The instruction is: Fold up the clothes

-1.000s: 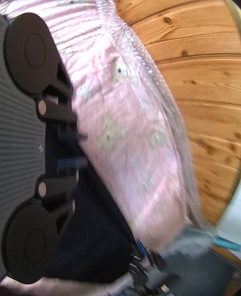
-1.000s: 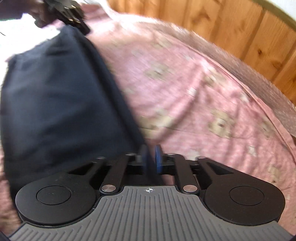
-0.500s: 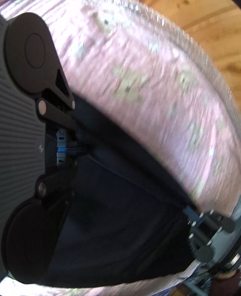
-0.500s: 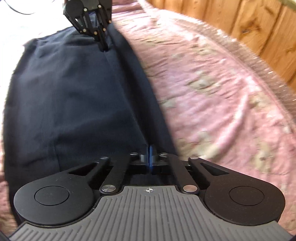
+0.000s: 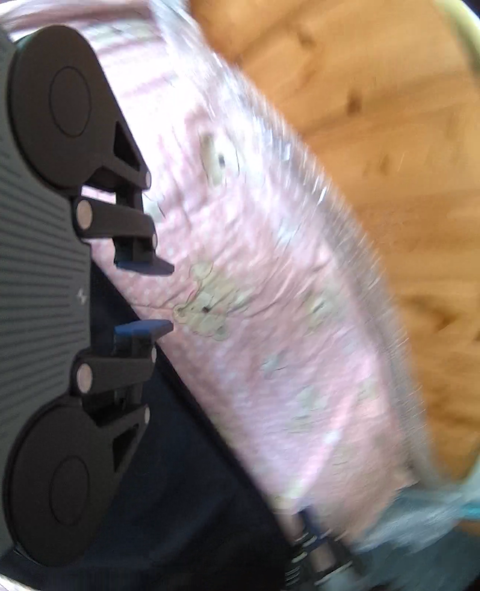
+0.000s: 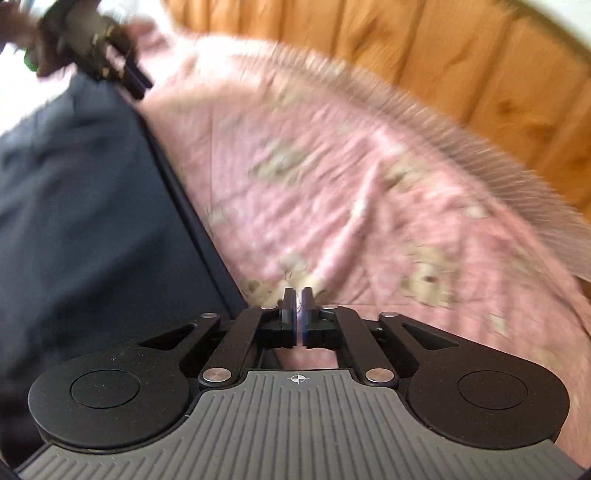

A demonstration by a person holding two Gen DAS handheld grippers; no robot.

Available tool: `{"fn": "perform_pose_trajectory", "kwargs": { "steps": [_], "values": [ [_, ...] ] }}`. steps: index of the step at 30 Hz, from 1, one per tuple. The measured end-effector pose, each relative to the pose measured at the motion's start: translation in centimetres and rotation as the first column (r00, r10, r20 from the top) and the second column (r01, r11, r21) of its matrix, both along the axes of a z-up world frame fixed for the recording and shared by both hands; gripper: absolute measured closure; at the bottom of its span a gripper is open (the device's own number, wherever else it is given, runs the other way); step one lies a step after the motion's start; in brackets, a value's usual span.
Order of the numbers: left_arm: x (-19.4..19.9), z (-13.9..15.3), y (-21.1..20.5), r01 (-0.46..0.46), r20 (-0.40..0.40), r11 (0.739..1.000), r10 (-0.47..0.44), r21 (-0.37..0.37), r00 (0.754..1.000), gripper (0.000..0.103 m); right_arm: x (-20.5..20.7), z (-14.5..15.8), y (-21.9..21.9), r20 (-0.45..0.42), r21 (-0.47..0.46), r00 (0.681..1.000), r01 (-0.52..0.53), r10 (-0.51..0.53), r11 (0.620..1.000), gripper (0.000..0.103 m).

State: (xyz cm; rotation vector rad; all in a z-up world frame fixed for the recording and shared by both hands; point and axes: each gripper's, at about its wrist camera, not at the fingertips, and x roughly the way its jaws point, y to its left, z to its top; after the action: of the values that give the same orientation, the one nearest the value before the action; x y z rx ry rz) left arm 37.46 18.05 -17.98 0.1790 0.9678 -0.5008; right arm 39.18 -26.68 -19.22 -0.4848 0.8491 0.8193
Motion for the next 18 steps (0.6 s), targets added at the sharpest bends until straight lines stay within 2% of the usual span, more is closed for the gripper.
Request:
{"fn": "perform_pose_trajectory", "kwargs": {
  "steps": [1, 2, 3, 6, 7, 8, 9, 10, 13, 14, 15, 18],
  "values": [
    [-1.2, 0.8, 0.0, -0.007, 0.006, 0.998, 0.007, -0.055, 1.0, 0.06, -1.0, 1.0, -0.9, -0.001, 0.033, 1.0, 0.03, -0.03, 0.999, 0.094],
    [-2.4, 0.9, 0.0, -0.01, -0.004, 0.997, 0.009, -0.08, 1.0, 0.05, -2.2, 1.6, -1.8, -0.013, 0.056, 0.998, 0.059, -0.059, 0.997, 0.093],
    [-3.7, 1.0, -0.1, -0.012, -0.017, 0.995, 0.011, -0.099, 1.0, 0.046, -3.2, 1.2, -2.7, -0.038, 0.049, 0.995, 0.091, -0.089, 0.995, 0.093],
    [-4.7, -2.3, 0.1, -0.108, -0.105, 0.994, 0.103, -0.034, 0.989, 0.045, -5.1, -2.0, -5.0, -0.108, -0.042, 0.972, 0.206, -0.21, 0.978, 0.092],
    [-4.9, -3.7, 0.5, -0.164, -0.125, 0.986, 0.165, 0.018, 0.978, 0.046, -4.9, -3.2, -5.9, -0.114, -0.041, 0.957, 0.264, -0.267, 0.964, 0.092],
    [-5.0, -4.9, 1.2, -0.228, -0.122, 0.971, 0.235, 0.07, 0.964, 0.05, -4.6, -3.6, -6.5, -0.107, 0.002, 0.945, 0.312, -0.31, 0.95, 0.092],
    [-5.1, -5.1, 1.7, -0.282, -0.07, 0.958, 0.286, 0.059, 0.956, 0.047, -4.0, -3.8, -6.5, -0.103, 0.004, 0.93, 0.356, -0.354, 0.934, 0.093],
    [-4.8, -5.3, 2.2, -0.344, -0.056, 0.936, 0.348, 0.067, 0.936, 0.044, -3.3, -4.0, -6.4, -0.099, 0.005, 0.912, 0.399, -0.397, 0.917, 0.094],
    [-3.5, -4.6, 2.0, -0.471, -0.042, 0.874, 0.478, 0.124, 0.877, 0.043, -1.9, -3.9, -5.3, -0.078, -0.018, 0.86, 0.505, -0.505, 0.863, 0.088],
    [-4.2, -4.1, 1.5, -0.471, -0.042, 0.875, 0.478, 0.108, 0.878, 0.044, -1.5, -3.9, -5.0, -0.082, -0.027, 0.842, 0.534, -0.534, 0.845, 0.08],
    [-5.1, -3.4, 0.9, -0.465, -0.042, 0.881, 0.469, 0.087, 0.882, 0.044, -1.3, -3.7, -4.8, -0.083, -0.037, 0.823, 0.56, -0.561, 0.827, 0.077],
    [-7.7, -1.5, -0.9, -0.443, -0.042, 0.896, 0.444, 0.022, 0.895, 0.042, -1.7, -2.4, -4.4, -0.074, -0.073, 0.773, 0.626, -0.63, 0.776, 0.074]
  ]
}}
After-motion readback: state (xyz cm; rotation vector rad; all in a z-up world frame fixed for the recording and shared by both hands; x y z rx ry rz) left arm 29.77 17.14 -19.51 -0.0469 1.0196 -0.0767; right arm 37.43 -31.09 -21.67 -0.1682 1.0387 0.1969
